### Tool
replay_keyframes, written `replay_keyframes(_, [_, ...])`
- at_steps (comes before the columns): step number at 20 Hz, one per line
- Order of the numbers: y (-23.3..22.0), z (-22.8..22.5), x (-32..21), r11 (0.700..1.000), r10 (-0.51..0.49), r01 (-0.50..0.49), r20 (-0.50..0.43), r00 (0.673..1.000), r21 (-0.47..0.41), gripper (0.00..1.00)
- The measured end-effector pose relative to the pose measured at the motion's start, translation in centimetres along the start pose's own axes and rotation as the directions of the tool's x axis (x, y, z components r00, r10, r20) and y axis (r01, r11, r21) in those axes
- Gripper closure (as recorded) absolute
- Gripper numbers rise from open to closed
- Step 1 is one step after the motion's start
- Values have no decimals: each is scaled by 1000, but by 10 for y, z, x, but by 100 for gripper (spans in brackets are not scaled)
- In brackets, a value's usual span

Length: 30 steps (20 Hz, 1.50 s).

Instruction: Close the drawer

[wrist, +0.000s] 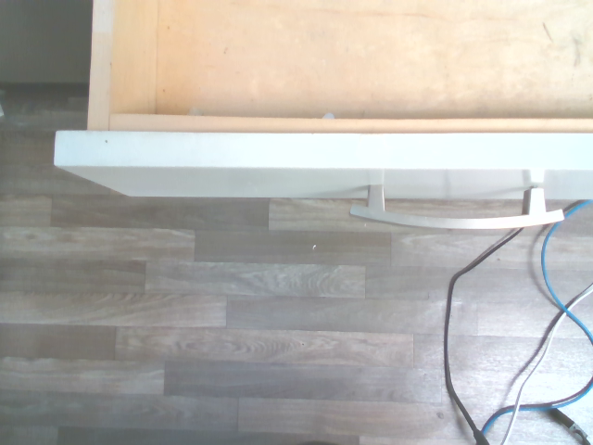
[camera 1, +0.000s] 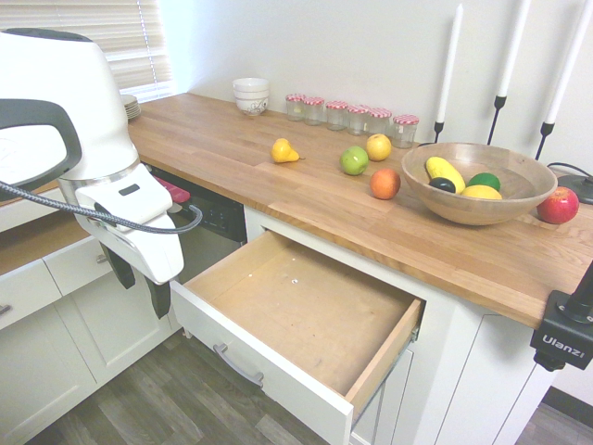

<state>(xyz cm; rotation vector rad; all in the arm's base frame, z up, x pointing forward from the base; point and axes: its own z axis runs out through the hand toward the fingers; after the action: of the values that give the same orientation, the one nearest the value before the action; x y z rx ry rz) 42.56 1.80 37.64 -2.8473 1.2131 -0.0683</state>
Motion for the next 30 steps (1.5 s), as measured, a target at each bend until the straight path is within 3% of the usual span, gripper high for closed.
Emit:
replay_keyframes(7, [14, 17, 8, 1000, 22, -22, 13, 1000, -11, 0])
replay_keyframes(30, [23, 211, 65, 995, 26, -16, 99, 995, -101, 0])
